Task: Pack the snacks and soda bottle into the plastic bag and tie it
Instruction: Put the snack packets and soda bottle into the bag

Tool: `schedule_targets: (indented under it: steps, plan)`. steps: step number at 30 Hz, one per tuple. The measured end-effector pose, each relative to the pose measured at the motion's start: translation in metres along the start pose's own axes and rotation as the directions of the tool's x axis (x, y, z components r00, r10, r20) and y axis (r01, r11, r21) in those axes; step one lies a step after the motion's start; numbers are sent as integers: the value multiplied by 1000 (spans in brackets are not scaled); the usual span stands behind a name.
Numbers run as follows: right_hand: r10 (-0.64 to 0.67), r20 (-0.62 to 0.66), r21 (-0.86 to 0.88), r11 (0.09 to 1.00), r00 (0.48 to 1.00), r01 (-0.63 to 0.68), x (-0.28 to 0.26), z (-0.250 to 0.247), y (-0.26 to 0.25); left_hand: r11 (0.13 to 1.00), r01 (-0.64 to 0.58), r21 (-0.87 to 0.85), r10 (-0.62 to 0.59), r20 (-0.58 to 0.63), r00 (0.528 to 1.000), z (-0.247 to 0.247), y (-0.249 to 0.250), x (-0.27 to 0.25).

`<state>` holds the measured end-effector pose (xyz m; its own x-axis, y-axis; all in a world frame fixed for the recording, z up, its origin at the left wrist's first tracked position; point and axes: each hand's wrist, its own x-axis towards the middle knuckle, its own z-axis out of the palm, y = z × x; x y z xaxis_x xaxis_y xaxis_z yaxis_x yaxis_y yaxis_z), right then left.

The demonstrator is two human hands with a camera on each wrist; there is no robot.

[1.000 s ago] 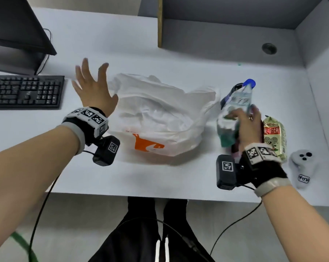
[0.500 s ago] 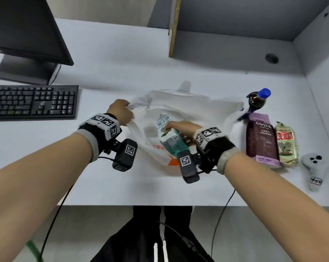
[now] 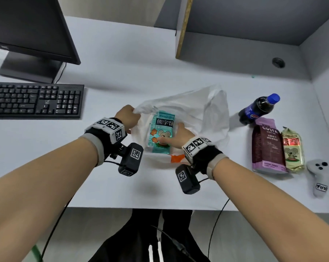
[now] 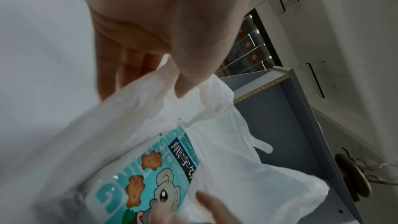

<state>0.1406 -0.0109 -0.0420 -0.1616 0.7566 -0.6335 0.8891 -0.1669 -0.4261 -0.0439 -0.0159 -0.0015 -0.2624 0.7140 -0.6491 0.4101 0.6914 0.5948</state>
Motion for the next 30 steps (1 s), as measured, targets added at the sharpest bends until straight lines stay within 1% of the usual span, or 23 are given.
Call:
schedule_targets:
  steps: [1, 2, 3, 5, 7, 9, 10, 11, 12, 13, 14, 15, 16, 17, 18, 20, 21, 22, 23, 25, 28, 29, 30]
  plan:
    - [23, 39, -142, 990, 999, -17, -5, -3, 7, 998, 51, 38, -51, 9, 999, 2, 1, -4]
    - [28, 54, -302, 953, 998, -11, -8, -5, 15, 991, 95, 93, -98, 34, 995, 3, 2, -7]
    - [21, 67, -421, 907, 998, 9, -13, -7, 20, 982, 121, 143, -132, 70, 989, 5, 2, -11]
    - [-45, 135, -491, 865, 990, 106, -21, -12, 26, 977, 114, 177, -132, 93, 987, 9, 2, -11]
    - [-95, 279, -387, 900, 955, 203, -34, -24, 28, 988, 77, 137, -87, 65, 994, 9, 4, -7]
    - [-190, 362, -176, 947, 912, 267, -50, -47, 33, 995, 41, 94, -44, 24, 999, 10, 13, -5]
    - [-259, 339, -9, 960, 904, 278, -57, -61, 39, 997, 11, 78, -11, -2, 1000, 10, 16, -4]
    - [-308, 251, 185, 946, 918, 267, -65, -77, 47, 996, -7, 85, 9, -19, 1000, 11, 20, -6]
    - [-302, 103, 376, 894, 948, 244, -72, -94, 60, 996, -31, 79, 33, -34, 999, 12, 23, -6]
    - [-237, -96, 526, 813, 967, 251, -78, -112, 77, 996, -42, 78, 45, -37, 998, 15, 26, -7]
    - [-89, -309, 599, 755, 947, 266, -83, -127, 98, 996, -41, 79, 43, -25, 999, 19, 29, -9]
    - [86, -468, 613, 748, 880, 253, -86, -140, 118, 996, -28, 84, 29, -13, 999, 23, 31, -11]
    - [245, -555, 609, 771, 795, 188, -86, -150, 142, 996, -14, 84, 15, -10, 1000, 28, 32, -11]
    - [362, -592, 591, 803, 720, 82, -83, -155, 166, 998, 10, 57, -10, -4, 1000, 34, 34, -14]
    - [435, -572, 566, 823, 696, -50, -79, -155, 185, 999, 37, 6, -37, 2, 999, 39, 35, -15]
    - [516, -435, 440, 837, 738, -325, -58, -145, 226, 994, 99, -55, -99, 0, 995, 51, 36, -19]
    - [539, -381, 338, 838, 752, -429, -48, -138, 239, 990, 122, -68, -122, 2, 992, 57, 37, -23]
    - [548, -373, 233, 836, 748, -496, -41, -133, 248, 987, 141, -78, -141, 10, 990, 62, 36, -25]
    - [554, -397, 155, 826, 732, -542, -36, -128, 250, 984, 152, -91, -151, 19, 988, 65, 37, -28]
    - [587, -390, 125, 797, 709, -591, -35, -126, 243, 975, 186, -121, -184, 33, 982, 71, 36, -30]
    - [583, -290, 107, 808, 759, -580, -29, -125, 250, 967, 213, -139, -210, 40, 977, 77, 33, -31]
    - [590, -293, 130, 804, 752, -580, -28, -125, 254, 970, 201, -140, -199, 27, 980, 78, 32, -31]
    - [600, -316, 199, 799, 735, -567, -28, -124, 258, 969, 195, -154, -197, 2, 980, 78, 32, -31]
